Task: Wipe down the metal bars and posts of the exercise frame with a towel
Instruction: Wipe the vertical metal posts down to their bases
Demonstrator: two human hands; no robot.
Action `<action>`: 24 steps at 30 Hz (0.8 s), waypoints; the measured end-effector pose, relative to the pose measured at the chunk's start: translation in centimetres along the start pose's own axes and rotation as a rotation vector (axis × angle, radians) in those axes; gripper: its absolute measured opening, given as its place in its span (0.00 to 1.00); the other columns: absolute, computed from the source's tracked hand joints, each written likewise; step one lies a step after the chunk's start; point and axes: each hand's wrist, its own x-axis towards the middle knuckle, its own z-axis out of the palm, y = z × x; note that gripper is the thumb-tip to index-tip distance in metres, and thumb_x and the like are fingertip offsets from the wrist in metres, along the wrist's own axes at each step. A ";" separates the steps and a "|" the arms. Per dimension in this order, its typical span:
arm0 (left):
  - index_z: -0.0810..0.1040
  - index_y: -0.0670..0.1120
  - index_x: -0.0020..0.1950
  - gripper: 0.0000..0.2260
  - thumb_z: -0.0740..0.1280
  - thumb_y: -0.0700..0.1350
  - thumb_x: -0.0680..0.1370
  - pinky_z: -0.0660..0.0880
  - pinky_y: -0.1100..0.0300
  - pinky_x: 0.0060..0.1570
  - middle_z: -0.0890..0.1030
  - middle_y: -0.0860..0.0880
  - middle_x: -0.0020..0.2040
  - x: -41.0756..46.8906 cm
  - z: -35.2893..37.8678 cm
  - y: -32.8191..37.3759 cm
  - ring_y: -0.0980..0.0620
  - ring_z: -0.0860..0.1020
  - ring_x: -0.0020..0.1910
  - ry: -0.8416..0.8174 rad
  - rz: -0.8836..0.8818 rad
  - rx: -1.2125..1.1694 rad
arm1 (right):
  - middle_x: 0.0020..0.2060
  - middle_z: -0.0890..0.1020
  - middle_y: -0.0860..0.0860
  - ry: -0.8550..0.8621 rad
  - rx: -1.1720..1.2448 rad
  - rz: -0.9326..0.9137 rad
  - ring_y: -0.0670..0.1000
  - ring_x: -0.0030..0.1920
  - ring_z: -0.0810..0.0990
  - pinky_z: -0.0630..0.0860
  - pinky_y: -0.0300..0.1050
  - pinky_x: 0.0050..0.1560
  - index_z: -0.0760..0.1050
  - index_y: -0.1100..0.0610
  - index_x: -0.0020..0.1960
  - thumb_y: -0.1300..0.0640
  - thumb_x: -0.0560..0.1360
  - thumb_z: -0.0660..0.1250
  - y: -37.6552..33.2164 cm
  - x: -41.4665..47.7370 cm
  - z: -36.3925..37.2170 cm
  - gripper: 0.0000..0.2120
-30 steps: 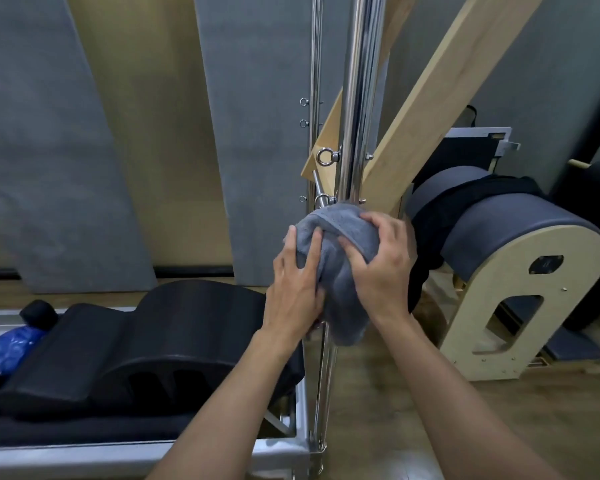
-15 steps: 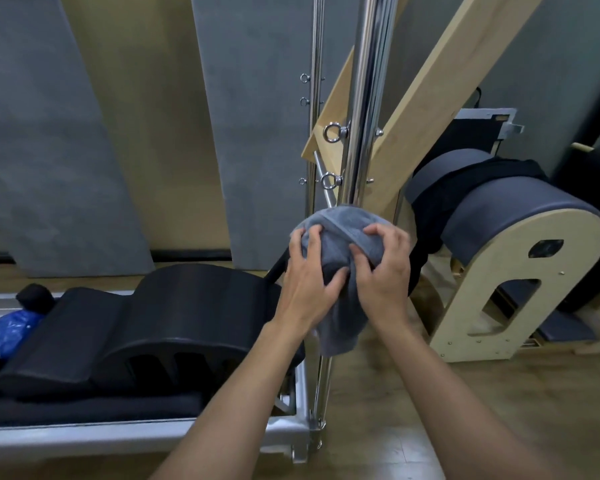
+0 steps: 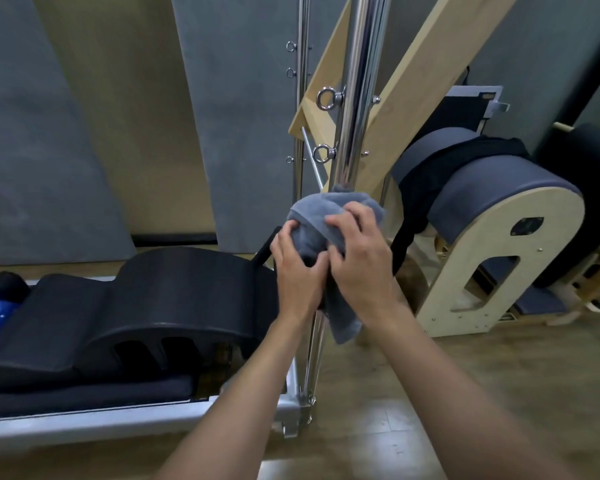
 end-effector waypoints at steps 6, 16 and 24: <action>0.69 0.51 0.67 0.24 0.70 0.45 0.72 0.68 0.75 0.56 0.68 0.51 0.65 0.1 -0.5 -0.1 0.57 0.71 0.60 0.011 0.056 0.070 | 0.61 0.71 0.52 0.034 0.078 0.156 0.49 0.59 0.72 0.72 0.39 0.56 0.72 0.54 0.61 0.62 0.71 0.69 0.6 -0.5 0.5 0.19; 0.73 0.46 0.62 0.21 0.70 0.37 0.71 0.64 0.75 0.62 0.71 0.49 0.68 -0.1 -0.3 0.1 0.56 0.69 0.68 0.043 0.212 0.077 | 0.56 0.73 0.48 0.036 0.261 0.290 0.39 0.54 0.72 0.69 0.26 0.54 0.73 0.54 0.56 0.65 0.73 0.68 2.3 -1.7 -0.2 0.14; 0.70 0.49 0.57 0.21 0.73 0.41 0.67 0.60 0.78 0.60 0.66 0.51 0.65 -0.2 0.3 -0.7 0.56 0.66 0.68 -0.007 0.180 0.203 | 0.55 0.75 0.39 0.007 0.505 0.550 0.38 0.59 0.74 0.73 0.35 0.57 0.69 0.43 0.59 0.58 0.80 0.63 3.9 -3.2 1.9 0.12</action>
